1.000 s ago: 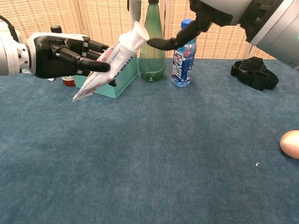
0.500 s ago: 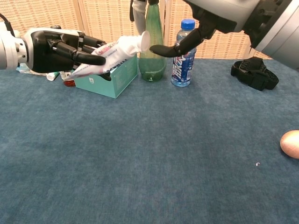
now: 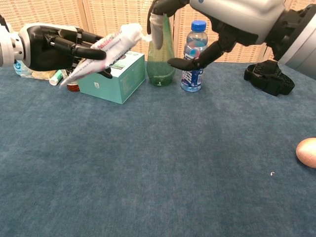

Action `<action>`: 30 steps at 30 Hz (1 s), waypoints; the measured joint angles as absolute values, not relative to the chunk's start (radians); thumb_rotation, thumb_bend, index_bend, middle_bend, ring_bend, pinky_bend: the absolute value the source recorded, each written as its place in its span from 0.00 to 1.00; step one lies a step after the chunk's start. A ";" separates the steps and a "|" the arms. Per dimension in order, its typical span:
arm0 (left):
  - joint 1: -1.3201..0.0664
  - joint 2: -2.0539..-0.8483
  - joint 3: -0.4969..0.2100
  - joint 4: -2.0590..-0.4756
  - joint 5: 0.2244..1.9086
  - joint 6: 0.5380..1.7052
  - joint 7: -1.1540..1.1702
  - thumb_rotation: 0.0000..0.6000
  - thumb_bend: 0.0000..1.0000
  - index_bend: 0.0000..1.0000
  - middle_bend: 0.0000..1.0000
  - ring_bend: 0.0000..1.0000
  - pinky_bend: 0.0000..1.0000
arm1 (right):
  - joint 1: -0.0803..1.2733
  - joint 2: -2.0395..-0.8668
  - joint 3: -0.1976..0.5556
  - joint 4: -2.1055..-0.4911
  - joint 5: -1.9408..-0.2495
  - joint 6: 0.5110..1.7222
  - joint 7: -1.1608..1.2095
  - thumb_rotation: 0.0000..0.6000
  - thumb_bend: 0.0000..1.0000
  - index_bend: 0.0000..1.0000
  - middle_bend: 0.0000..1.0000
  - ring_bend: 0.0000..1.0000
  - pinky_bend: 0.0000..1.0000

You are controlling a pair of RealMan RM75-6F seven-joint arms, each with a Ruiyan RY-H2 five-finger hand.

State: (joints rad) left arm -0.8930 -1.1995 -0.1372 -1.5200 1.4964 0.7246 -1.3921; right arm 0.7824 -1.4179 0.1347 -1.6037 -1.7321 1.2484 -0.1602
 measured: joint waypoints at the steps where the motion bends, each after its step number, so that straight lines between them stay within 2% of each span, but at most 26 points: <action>1: -0.893 -1.197 -0.136 -1.520 1.497 0.725 -1.392 1.00 0.46 0.61 0.65 0.40 0.24 | 0.781 -1.418 0.133 -1.603 -1.732 1.248 -0.160 1.00 0.23 0.60 0.39 0.19 0.27; 7: -0.893 -1.193 -0.125 -1.517 1.506 0.726 -1.350 1.00 0.46 0.62 0.65 0.40 0.25 | 0.776 -1.405 0.138 -1.609 -1.750 1.273 -0.147 1.00 0.23 0.60 0.39 0.19 0.27; 13: -0.887 -1.203 -0.108 -1.512 1.505 0.732 -1.183 1.00 0.45 0.62 0.65 0.40 0.25 | 0.755 -1.353 0.148 -1.640 -1.758 1.306 -0.155 1.00 0.23 0.60 0.39 0.19 0.27; 22: -0.852 -1.274 -0.087 -1.502 1.429 0.770 -0.712 1.00 0.45 0.58 0.64 0.40 0.25 | 0.679 -1.250 0.143 -1.695 -1.730 1.347 -0.191 1.00 0.23 0.60 0.39 0.19 0.27; 30: -0.812 -1.404 -0.080 -1.460 1.310 0.839 -0.314 1.00 0.45 0.55 0.62 0.37 0.25 | 0.611 -1.189 0.134 -1.711 -1.703 1.390 -0.196 1.00 0.23 0.60 0.39 0.19 0.27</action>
State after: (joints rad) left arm -0.8116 -1.4038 -0.0802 -1.4604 1.3099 0.8394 -0.3142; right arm 0.6112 -1.1890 0.1341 -1.7113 -1.7035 1.3899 -0.1958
